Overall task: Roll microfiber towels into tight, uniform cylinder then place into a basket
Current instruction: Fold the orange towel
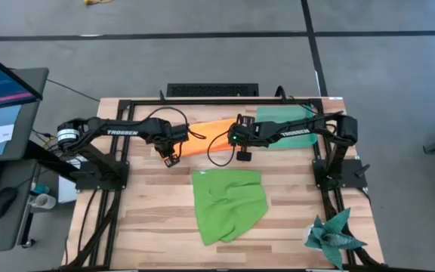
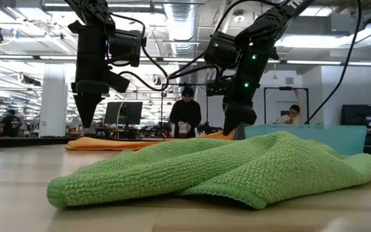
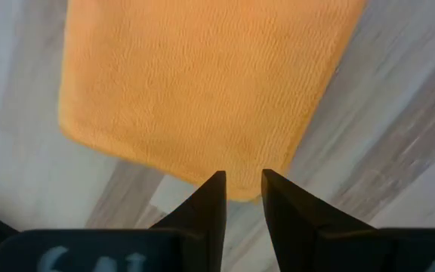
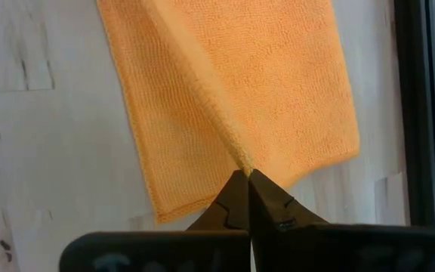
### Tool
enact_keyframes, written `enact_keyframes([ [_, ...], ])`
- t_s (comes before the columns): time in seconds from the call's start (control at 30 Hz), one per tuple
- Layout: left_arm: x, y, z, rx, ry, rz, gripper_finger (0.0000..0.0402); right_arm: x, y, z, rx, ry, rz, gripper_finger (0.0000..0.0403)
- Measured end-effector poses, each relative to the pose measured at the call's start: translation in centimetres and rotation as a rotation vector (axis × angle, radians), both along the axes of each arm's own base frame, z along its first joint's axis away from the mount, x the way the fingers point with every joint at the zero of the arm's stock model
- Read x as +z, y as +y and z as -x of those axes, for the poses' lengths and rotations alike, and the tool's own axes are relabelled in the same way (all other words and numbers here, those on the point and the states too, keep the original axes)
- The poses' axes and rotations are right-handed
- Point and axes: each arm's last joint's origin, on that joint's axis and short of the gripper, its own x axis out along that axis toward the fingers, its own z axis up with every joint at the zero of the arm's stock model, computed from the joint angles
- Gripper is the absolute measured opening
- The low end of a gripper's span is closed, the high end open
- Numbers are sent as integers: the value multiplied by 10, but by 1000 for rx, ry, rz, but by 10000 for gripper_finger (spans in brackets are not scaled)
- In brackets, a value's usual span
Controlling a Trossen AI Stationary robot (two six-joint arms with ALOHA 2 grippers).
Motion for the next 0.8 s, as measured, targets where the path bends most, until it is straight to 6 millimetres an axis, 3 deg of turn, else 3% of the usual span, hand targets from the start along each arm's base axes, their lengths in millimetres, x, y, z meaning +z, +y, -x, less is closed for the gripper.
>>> enact_keyframes([
  [0.8,0,0,-1,-38,1,-2,88,-1,7,2,-11,31,-17,144],
])
